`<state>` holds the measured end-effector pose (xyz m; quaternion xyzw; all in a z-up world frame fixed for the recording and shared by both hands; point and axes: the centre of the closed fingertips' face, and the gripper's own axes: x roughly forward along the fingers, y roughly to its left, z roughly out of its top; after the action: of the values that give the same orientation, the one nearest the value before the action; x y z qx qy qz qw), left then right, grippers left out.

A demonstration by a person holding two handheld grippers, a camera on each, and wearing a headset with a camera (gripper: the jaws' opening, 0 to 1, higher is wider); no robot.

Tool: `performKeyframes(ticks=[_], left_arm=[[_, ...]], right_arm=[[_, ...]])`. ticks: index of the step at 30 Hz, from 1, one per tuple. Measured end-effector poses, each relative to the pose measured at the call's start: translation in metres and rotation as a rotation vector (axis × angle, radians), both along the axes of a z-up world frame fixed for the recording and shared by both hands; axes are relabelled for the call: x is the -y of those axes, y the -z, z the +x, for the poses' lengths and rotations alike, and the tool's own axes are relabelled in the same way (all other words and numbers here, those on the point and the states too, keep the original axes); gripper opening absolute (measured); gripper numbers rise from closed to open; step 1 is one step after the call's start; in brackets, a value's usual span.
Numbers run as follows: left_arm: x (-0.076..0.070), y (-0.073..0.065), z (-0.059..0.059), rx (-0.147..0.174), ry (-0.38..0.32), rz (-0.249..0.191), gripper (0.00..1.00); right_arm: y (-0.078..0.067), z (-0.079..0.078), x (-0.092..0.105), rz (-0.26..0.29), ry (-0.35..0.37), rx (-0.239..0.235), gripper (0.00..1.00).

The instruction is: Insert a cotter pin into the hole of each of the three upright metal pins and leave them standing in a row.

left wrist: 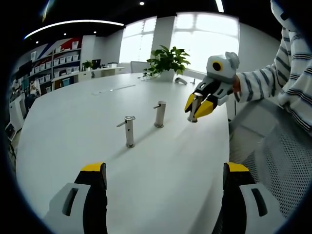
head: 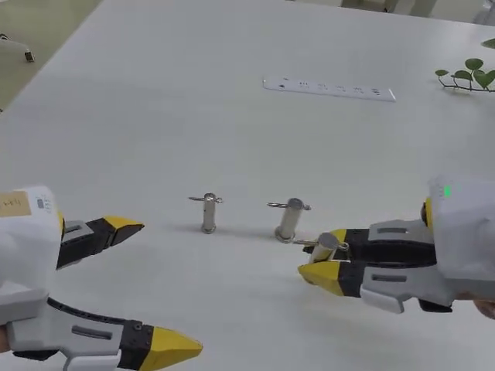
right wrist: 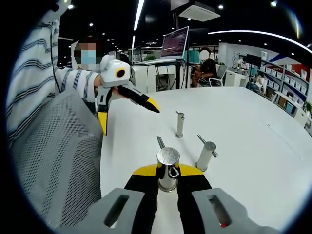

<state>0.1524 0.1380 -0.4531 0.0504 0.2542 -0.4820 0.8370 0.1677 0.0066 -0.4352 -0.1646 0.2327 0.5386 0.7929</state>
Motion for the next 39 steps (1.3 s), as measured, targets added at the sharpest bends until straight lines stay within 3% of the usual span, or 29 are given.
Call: performKeyframes(ticks=[15, 18, 26, 29, 34, 39], left_arm=[[-0.017, -0.010, 0.010, 0.018, -0.047, 0.012, 0.99], [-0.022, -0.007, 0.012, 0.010, -0.063, 0.033, 0.99], [-0.025, -0.005, 0.012, -0.010, -0.077, 0.038, 0.99], [-0.027, -0.008, 0.017, 0.002, -0.104, 0.028, 0.99], [-0.024, -0.014, 0.020, 0.001, -0.117, -0.002, 0.99], [-0.015, -0.012, 0.017, -0.016, -0.111, -0.001, 0.99]], right_arm=[[0.012, 0.033, 0.048, -0.031, 0.069, -0.025, 0.09], [0.014, 0.038, 0.051, -0.029, 0.072, -0.030, 0.09], [0.020, 0.054, 0.055, -0.026, 0.089, -0.051, 0.09], [0.021, 0.057, 0.057, -0.031, 0.084, -0.049, 0.09], [0.027, 0.062, 0.058, -0.043, 0.065, -0.051, 0.09], [0.029, 0.064, 0.054, -0.032, 0.044, -0.047, 0.09]])
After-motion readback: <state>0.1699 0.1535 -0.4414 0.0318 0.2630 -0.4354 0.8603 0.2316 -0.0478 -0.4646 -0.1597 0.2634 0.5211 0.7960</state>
